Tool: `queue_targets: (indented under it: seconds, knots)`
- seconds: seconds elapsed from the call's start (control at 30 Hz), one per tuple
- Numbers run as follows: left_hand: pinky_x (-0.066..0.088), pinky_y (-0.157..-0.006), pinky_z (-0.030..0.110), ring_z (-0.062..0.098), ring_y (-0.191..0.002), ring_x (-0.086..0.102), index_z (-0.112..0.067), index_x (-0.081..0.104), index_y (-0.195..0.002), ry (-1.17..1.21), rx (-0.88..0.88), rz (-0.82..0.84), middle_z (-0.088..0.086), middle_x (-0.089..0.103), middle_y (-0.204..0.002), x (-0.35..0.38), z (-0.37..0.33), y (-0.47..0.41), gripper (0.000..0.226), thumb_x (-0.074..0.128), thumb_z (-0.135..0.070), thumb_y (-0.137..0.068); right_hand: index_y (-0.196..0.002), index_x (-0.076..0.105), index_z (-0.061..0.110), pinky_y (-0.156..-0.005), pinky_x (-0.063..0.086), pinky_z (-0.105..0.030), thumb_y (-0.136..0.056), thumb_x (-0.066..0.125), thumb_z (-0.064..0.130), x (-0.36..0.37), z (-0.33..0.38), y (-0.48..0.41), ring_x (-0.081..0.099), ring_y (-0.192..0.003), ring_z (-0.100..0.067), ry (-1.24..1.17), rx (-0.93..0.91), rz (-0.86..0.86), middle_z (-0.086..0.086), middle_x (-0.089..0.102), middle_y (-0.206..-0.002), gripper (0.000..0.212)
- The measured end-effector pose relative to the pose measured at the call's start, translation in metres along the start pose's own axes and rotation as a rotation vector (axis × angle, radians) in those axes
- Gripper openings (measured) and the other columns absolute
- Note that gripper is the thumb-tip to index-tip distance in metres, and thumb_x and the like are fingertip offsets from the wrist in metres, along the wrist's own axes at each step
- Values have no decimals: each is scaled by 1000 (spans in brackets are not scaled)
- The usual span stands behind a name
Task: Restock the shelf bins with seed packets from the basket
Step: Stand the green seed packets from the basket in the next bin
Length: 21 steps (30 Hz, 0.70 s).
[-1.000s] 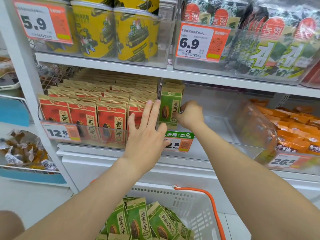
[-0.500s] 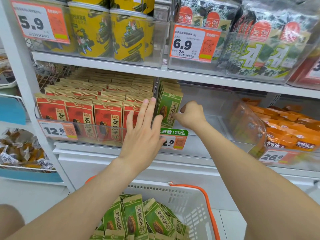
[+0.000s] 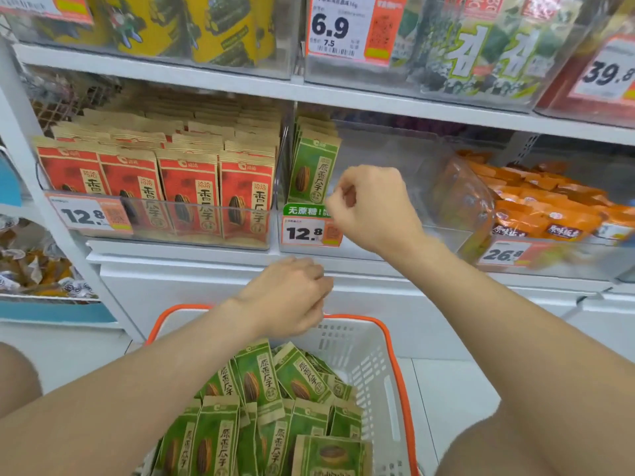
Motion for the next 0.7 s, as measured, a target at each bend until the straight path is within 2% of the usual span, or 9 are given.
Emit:
queue_targets:
  seconds: [0.13,0.27,0.33,0.4,0.5,0.57,0.63,0.7]
  knots:
    - [55,-83,43,31,-96,64,-19,67,-109,77,-31,504,6,67,-106,63,-24,22,25,51,-34,-96,-69,67,13,-62,54,-43,-77,53,29,35,26,47,58,-69,-34,73,-120,357,-8,61,-76,22]
    - [56,-78,39,26,-97,66,-20,65,-116,202,-57,814,2,69,-112,121,-52,57,26,53,-35,-99,-70,67,9,-63,57,-44,-79,58,20,68,28,99,60,-74,-36,185,-195,710,-14,61,-81,17]
    - [58,-83,43,25,-100,67,-18,62,-125,266,-73,914,3,68,-118,144,-66,76,29,53,-34,-103,-58,52,9,-59,56,-47,-76,59,13,79,23,122,56,-68,-37,206,-222,869,-14,53,-69,20]
    - [56,-87,41,26,-106,65,-16,53,-140,320,-97,983,6,65,-126,162,-80,92,38,52,-33,-105,-54,38,12,-59,55,-50,-74,56,5,85,18,140,52,-64,-37,214,-240,981,-11,43,-61,28]
    - [56,-96,46,30,-113,64,-13,39,-151,395,-147,1089,10,61,-133,184,-97,115,50,52,-32,-107,-59,39,14,-58,50,-43,-82,54,0,89,4,161,51,-63,-33,244,-204,1069,-7,41,-66,31]
    - [53,-98,43,31,-117,62,-10,30,-156,435,-186,1136,14,59,-138,193,-105,126,55,51,-28,-108,-60,42,14,-55,45,-36,-88,53,2,89,-1,167,49,-61,-31,242,-182,1090,-6,42,-66,32]
    - [55,-91,41,29,-108,63,-11,19,-161,480,-223,1158,13,60,-125,199,-110,132,62,50,-25,-109,-61,45,13,-57,49,-38,-96,56,13,88,-3,171,50,-59,-28,222,-173,1099,-5,46,-67,36]
    - [54,-75,36,24,-88,61,-14,6,-164,537,-268,1186,8,58,-104,202,-116,136,70,49,-21,-110,-63,46,13,-59,53,-40,-102,57,24,88,-4,174,48,-57,-23,214,-178,1120,-4,48,-67,42]
Point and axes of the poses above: each hand's wrist, its own y-axis away from the middle knuckle, its own x-axis out of the palm, z = x × y, the point moved 7 cm from there along -y, towards the middle knuckle
